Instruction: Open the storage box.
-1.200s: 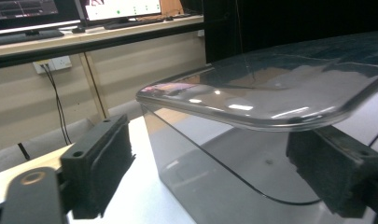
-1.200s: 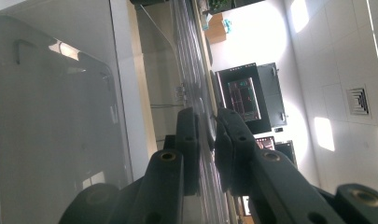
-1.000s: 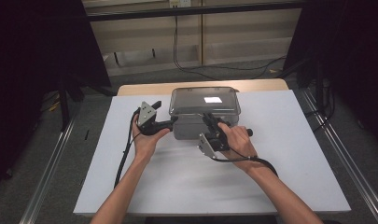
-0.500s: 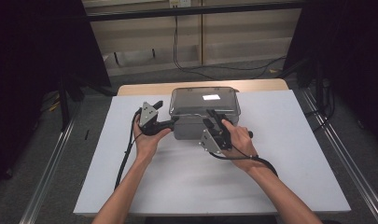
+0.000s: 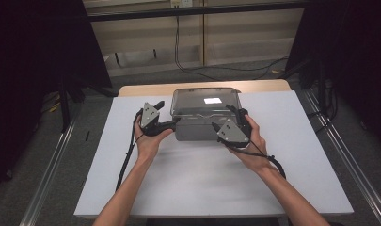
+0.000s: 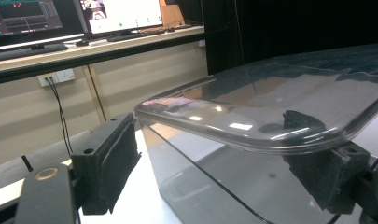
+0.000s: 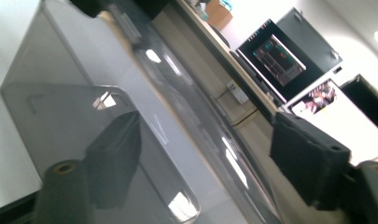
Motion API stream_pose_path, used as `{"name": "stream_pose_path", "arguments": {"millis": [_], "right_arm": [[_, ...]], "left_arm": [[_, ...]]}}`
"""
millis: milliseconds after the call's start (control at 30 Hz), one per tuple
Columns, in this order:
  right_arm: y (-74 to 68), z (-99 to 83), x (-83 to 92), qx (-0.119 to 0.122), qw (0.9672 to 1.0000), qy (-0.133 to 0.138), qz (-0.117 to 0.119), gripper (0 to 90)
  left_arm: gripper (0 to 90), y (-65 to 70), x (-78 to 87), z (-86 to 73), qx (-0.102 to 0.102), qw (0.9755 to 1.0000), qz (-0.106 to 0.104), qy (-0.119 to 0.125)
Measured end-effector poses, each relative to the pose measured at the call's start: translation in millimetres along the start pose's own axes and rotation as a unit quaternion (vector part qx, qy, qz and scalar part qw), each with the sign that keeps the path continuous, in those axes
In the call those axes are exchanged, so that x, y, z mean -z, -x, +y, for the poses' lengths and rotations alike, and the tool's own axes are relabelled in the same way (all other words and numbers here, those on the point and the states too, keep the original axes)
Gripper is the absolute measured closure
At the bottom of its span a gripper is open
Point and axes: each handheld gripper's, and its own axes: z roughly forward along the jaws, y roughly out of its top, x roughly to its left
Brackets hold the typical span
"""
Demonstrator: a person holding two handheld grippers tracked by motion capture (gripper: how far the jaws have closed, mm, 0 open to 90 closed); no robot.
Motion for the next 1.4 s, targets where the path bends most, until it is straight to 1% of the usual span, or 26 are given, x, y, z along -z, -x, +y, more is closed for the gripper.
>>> {"name": "stream_pose_path", "arguments": {"millis": [67,167,233,300,367,400,433,500,600,633,700,733,767,833,867,933,967,1000,1067,1100,1167,1200,1233,1300,1333,1400], "right_arm": [[6.9,-1.7,2.3,-0.033,0.9994,0.002,0.005,21.3],[16.0,-6.5,5.9,-0.080,0.9966,0.005,0.017,20.1],[20.6,-11.5,8.3,-0.109,0.9937,0.009,0.025,20.0],[24.7,-17.2,10.6,-0.132,0.9908,0.010,0.030,18.9],[28.6,-23.3,11.8,-0.157,0.9868,0.009,0.039,17.3],[30.7,-26.2,12.1,-0.164,0.9855,0.009,0.041,17.0],[32.7,-28.9,12.2,-0.173,0.9839,0.010,0.043,16.5],[36.5,-33.0,11.9,-0.192,0.9801,0.009,0.050,14.8],[41.8,-37.6,11.3,-0.210,0.9762,0.009,0.052,14.0],[43.4,-39.1,10.6,-0.216,0.9751,0.008,0.051,14.0],[45.5,-41.9,9.0,-0.219,0.9746,0.002,0.046,14.0],[45.8,-43.4,8.0,-0.225,0.9731,-0.001,0.049,14.1],[46.2,-44.9,6.7,-0.228,0.9723,-0.002,0.050,14.4],[47.0,-47.3,3.7,-0.227,0.9727,-0.006,0.047,15.8],[47.8,-48.3,2.3,-0.230,0.9721,-0.006,0.048,16.0],[50.4,-50.1,-0.5,-0.240,0.9695,-0.001,0.052,17.9],[51.3,-50.8,-1.7,-0.246,0.9680,0.002,0.051,18.5],[52.1,-51.5,-2.7,-0.245,0.9680,0.003,0.052,18.7],[53.9,-51.4,-5.1,-0.243,0.9679,0.000,0.062,17.6],[55.1,-51.2,-6.1,-0.241,0.9687,0.002,0.060,18.0],[56.7,-50.1,-8.5,-0.240,0.9687,0.006,0.064,18.8],[57.1,-49.5,-9.8,-0.237,0.9695,0.006,0.064,19.0],[57.4,-49.1,-10.8,-0.237,0.9696,0.008,0.061,20.2],[58.6,-49.5,-12.3,-0.240,0.9687,0.015,0.059,23.8],[58.9,-50.0,-12.9,-0.242,0.9684,0.016,0.059,24.7],[59.6,-51.9,-14.2,-0.244,0.9679,0.016,0.057,25.7]], "left_arm": [[18.9,0.7,0.0,0.2,0.004,1.0000,-0.003,0.003],[19.0,0.6,0.5,0.9,0.004,1.0000,-0.003,0.003],[19.1,0.1,1.4,1.7,0.000,1.0000,-0.002,0.002],[19.9,1.0,0.8,2.5,0.004,1.0000,-0.001,0.007],[20.0,0.3,1.1,3.4,0.002,1.0000,-0.002,0.004],[19.9,-0.3,1.1,4.0,0.000,1.0000,-0.002,0.001],[19.9,0.6,0.4,4.2,0.008,0.9999,-0.002,0.007],[20.0,0.0,1.0,5.3,0.001,1.0000,-0.001,0.003],[20.5,0.2,0.9,6.5,0.003,1.0000,-0.001,0.008],[20.5,-0.3,1.2,6.8,0.000,1.0000,-0.002,0.006],[20.6,-0.1,1.1,7.3,0.003,0.9999,-0.002,0.010],[20.6,0.0,1.0,7.3,0.004,0.9999,-0.003,0.010],[20.5,0.0,0.9,7.5,0.000,0.9999,-0.003,0.010],[20.5,-0.3,0.7,8.1,-0.002,0.9999,-0.003,0.010],[20.6,-0.6,0.6,8.3,-0.001,0.9999,-0.004,0.011],[20.6,-1.5,0.4,9.7,-0.002,0.9999,-0.002,0.011],[20.5,-1.6,0.3,10.4,0.001,0.9999,-0.001,0.013],[20.5,-2.2,0.1,11.2,-0.001,0.9999,-0.004,0.013],[20.6,-2.8,-0.3,12.6,-0.002,0.9999,-0.005,0.013],[20.6,-3.5,-0.3,13.0,-0.001,0.9999,-0.005,0.014],[20.9,-3.9,-1.9,13.6,0.005,0.9998,-0.006,0.018],[21.5,-4.8,-1.9,14.0,0.000,0.9999,-0.008,0.015],[22.3,-4.8,-2.5,14.4,0.000,0.9998,-0.009,0.016],[23.8,-5.0,-3.8,15.3,0.001,0.9998,-0.011,0.019],[25.2,-4.9,-4.5,15.6,0.006,0.9996,-0.016,0.022],[27.9,-5.3,-5.2,16.9,0.003,0.9996,-0.016,0.022]]}}
